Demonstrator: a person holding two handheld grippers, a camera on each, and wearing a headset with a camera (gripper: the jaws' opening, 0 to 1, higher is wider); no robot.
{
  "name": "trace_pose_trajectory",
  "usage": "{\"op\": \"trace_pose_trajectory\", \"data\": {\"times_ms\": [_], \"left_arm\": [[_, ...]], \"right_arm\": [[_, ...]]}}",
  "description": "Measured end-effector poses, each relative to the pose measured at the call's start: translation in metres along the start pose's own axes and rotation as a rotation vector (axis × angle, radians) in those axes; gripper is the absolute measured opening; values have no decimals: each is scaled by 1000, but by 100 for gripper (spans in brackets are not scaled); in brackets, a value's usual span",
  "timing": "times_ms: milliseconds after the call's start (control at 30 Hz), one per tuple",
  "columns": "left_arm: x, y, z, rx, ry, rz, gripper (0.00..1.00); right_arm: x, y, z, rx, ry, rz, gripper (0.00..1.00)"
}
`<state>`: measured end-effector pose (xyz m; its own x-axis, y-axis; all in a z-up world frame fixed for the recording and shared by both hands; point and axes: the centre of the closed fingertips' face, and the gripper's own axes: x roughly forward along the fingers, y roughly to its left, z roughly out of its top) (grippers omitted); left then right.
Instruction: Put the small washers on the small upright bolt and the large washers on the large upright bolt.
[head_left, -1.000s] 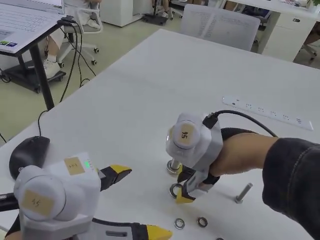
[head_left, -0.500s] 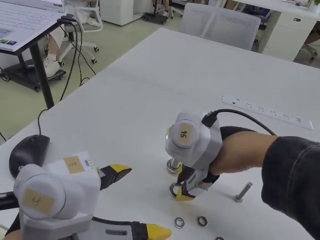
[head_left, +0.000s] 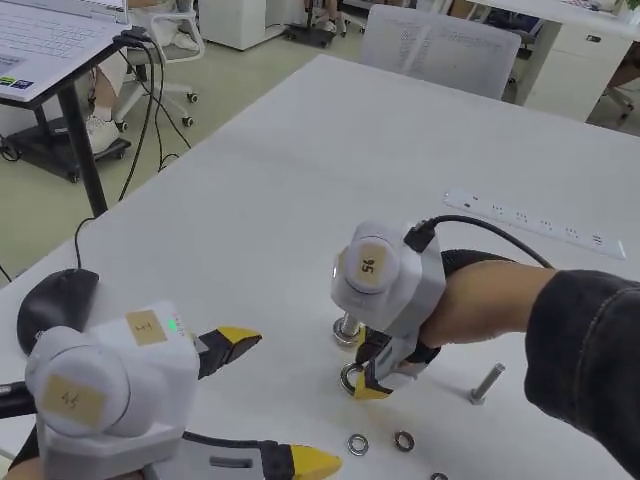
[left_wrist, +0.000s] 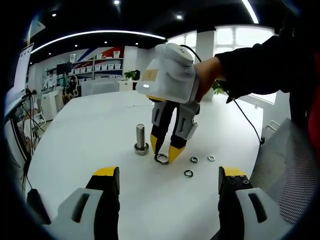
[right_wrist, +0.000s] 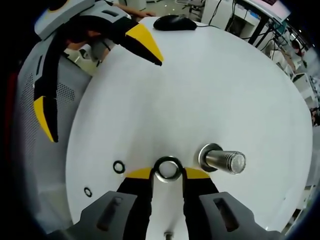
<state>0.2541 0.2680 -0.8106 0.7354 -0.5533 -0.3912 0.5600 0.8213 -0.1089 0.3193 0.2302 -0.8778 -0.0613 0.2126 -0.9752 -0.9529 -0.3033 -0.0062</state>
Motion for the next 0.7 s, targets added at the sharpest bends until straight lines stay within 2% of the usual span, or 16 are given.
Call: {"op": "trace_pose_trajectory", "data": {"times_ms": [433,700], "left_arm": [[1,-4,0,5,3,-4,81],[1,-4,1,7,3,-4,81]], "right_arm": [[-14,2,-8,18,3,-6,24],[-29,0,-10,21,3,-16,23]]}}
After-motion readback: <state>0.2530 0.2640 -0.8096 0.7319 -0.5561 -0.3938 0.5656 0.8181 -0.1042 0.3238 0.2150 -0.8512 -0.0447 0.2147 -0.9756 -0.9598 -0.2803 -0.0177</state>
